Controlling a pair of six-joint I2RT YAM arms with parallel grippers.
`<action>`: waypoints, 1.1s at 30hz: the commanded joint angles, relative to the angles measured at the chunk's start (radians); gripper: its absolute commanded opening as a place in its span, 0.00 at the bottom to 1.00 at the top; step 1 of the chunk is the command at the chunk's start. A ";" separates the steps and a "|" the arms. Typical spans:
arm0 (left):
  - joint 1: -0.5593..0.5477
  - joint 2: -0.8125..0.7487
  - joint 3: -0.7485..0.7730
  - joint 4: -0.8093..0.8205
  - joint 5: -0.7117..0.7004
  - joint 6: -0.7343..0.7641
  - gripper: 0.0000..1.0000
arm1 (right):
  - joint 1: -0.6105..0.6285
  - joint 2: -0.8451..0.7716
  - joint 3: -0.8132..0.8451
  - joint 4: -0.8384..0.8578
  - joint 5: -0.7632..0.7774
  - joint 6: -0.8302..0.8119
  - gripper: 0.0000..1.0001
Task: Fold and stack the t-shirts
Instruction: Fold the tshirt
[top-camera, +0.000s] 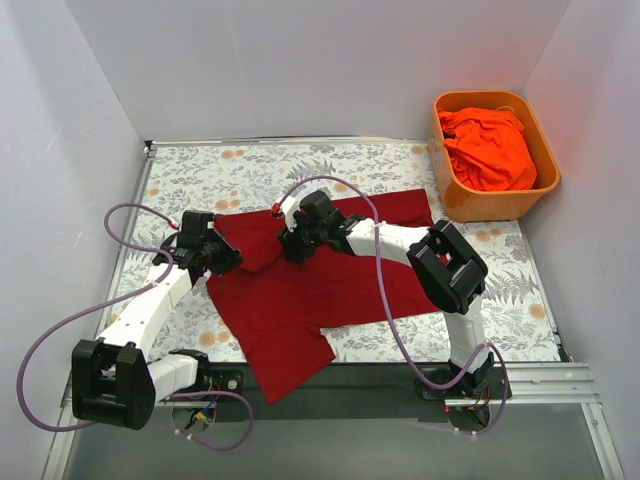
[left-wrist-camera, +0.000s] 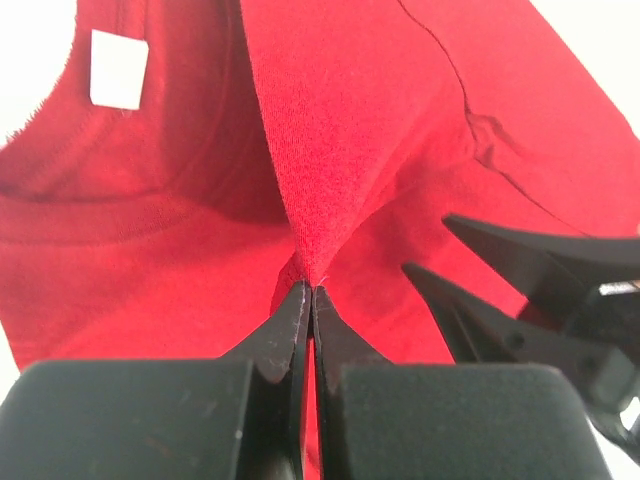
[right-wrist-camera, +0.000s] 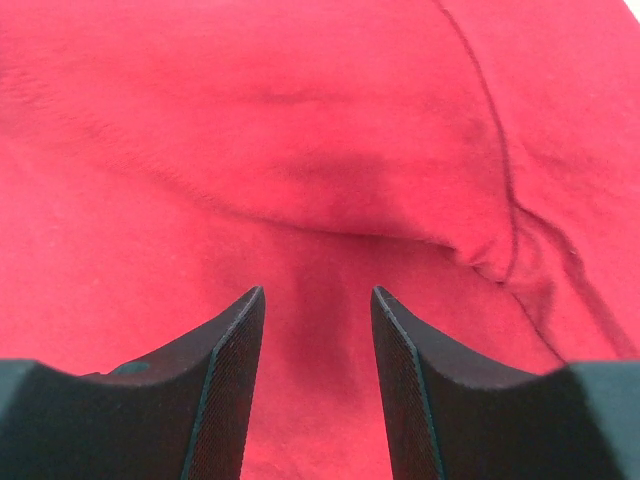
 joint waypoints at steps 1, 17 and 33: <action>-0.004 -0.057 -0.018 -0.042 0.058 -0.058 0.00 | -0.018 -0.057 -0.009 0.037 0.010 0.000 0.45; -0.004 0.003 -0.147 0.062 -0.110 -0.046 0.09 | -0.022 -0.039 -0.032 0.059 -0.036 0.061 0.45; -0.359 0.132 0.087 0.057 -0.342 0.305 0.64 | -0.191 -0.332 -0.226 -0.050 0.199 0.257 0.59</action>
